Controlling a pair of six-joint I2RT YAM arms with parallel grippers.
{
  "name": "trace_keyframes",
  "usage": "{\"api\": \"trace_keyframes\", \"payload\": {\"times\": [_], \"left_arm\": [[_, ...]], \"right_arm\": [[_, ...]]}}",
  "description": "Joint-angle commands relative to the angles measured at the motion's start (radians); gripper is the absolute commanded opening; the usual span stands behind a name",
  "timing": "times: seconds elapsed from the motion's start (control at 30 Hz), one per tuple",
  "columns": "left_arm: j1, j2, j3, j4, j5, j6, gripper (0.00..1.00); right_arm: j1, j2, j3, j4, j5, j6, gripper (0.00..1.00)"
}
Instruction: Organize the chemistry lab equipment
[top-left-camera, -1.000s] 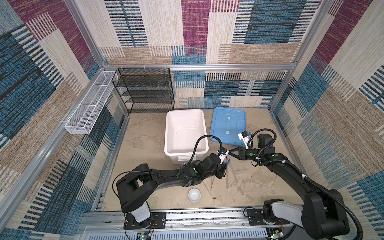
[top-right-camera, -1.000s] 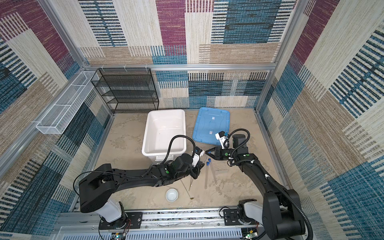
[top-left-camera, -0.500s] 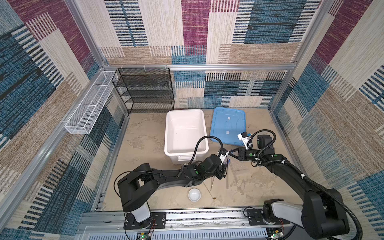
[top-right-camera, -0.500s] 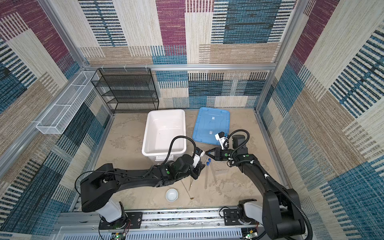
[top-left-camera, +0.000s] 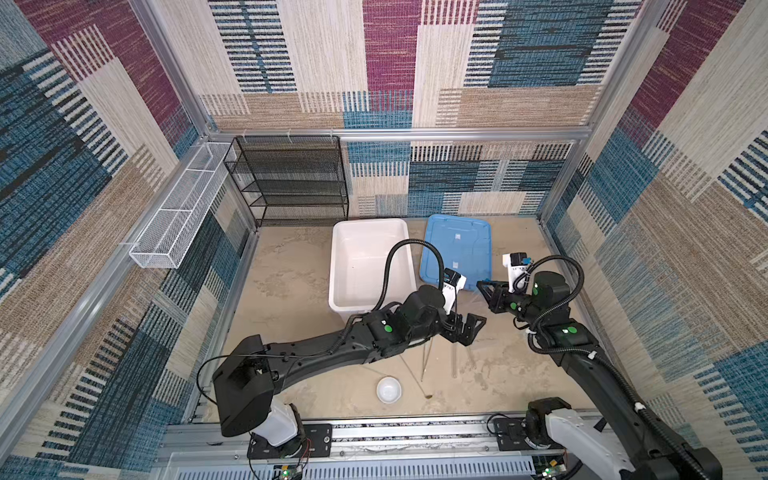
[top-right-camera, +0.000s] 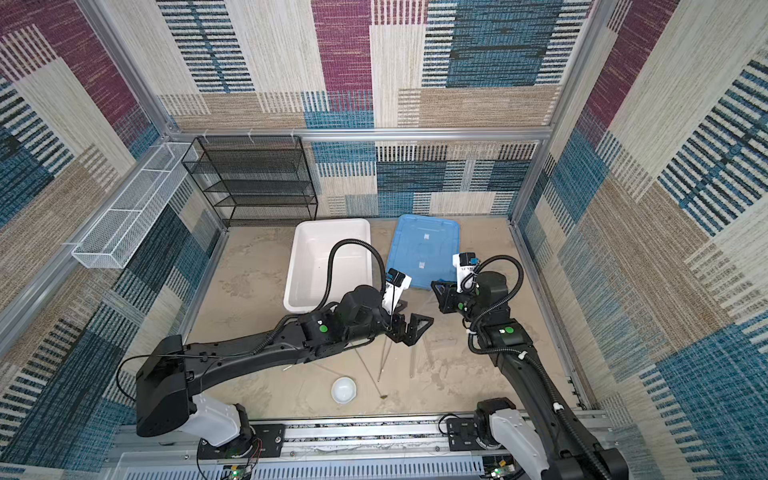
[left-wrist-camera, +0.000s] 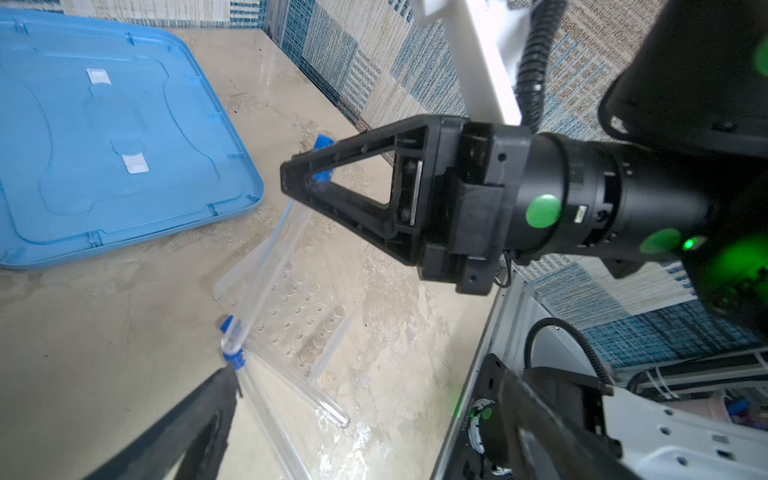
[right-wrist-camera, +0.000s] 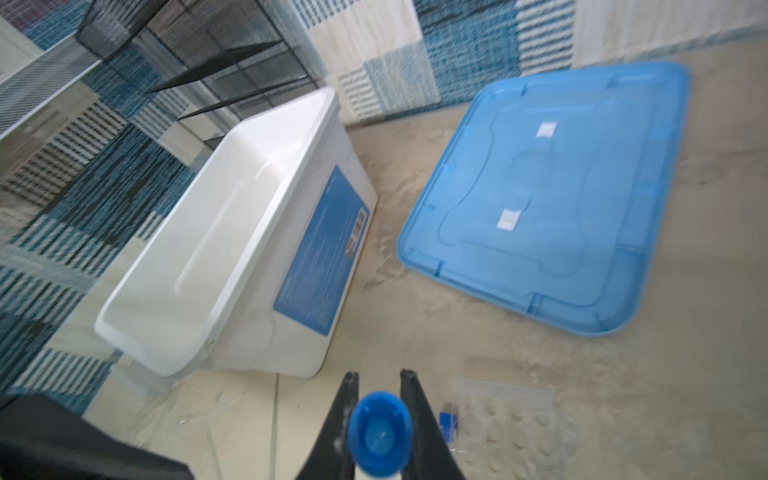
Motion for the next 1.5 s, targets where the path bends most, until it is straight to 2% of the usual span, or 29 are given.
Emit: {"api": "trace_keyframes", "payload": {"times": [0.0,0.17,0.27,0.4,0.57,0.7,1.2,1.47], "left_arm": [[0.003,0.023,0.016,-0.072,0.067,-0.071,0.99],[0.004,0.081,0.013,-0.028,0.117,-0.119,0.99],[0.003,0.105,0.009,-0.013,0.139,-0.134,0.99],[0.003,0.13,0.01,-0.019,0.127,-0.147,0.99],[0.003,0.149,0.044,-0.115,0.072,-0.126,0.99],[0.003,0.151,0.033,-0.13,0.041,-0.125,0.99],[0.004,0.167,0.028,-0.131,0.046,-0.147,0.99],[0.004,0.172,0.03,-0.129,0.046,-0.151,0.99]], "right_arm": [[0.04,-0.025,0.008,0.046,0.295,-0.033,0.17],[0.123,-0.005,0.012,0.071,0.541,-0.049,0.16],[0.164,0.028,0.016,0.085,0.63,-0.057,0.16],[0.168,0.075,0.001,0.11,0.633,-0.044,0.16],[0.167,0.1,-0.019,0.12,0.66,-0.048,0.17],[0.169,0.11,-0.036,0.152,0.615,-0.041,0.17],[0.168,0.132,-0.08,0.171,0.662,-0.061,0.17],[0.167,0.084,-0.069,0.125,0.646,-0.052,0.17]]}}
